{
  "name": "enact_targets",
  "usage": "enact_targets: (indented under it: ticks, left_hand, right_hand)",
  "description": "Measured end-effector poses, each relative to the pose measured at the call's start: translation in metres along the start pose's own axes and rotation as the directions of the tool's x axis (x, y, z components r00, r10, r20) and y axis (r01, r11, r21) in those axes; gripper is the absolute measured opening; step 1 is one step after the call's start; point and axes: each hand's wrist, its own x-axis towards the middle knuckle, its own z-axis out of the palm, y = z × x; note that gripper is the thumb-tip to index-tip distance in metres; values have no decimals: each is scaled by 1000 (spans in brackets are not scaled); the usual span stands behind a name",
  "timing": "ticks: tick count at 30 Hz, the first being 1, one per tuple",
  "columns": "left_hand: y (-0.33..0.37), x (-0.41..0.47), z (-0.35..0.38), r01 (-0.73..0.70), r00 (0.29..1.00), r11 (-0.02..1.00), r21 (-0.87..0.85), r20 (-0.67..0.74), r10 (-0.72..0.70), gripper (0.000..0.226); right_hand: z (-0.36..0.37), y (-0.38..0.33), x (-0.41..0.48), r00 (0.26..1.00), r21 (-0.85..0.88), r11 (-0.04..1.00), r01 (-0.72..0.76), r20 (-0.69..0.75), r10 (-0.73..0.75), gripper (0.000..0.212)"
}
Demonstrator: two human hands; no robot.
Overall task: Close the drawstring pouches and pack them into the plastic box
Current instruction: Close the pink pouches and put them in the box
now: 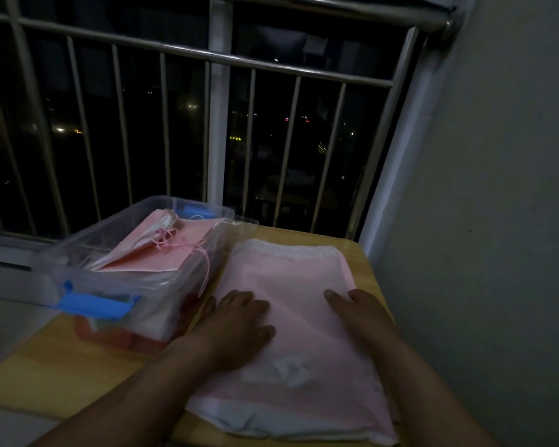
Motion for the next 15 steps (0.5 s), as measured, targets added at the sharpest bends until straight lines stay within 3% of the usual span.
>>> enact_targets:
  ticks: [3,7,11,15]
  left_hand:
    - [1,-2,-1,11,1000,999,-38,6,-11,63]
    - [8,-10,-11,53,992,979,-195,-102,-74,58]
    - [10,-21,-27,78,969,924,-373,-190,-159,56]
    - [12,-30,-30,178,968,892,-416,-90,-236,61]
  right_hand:
    - [0,7,-1,999,116,993,-20,31,16,69]
    - [-2,13,-3,1000,271,962,22,-4,-22,13]
    - [-18,7,-20,999,408,913,7,44,-27,16]
    - [-33,18,-38,970,330,938,-110,242,28,23]
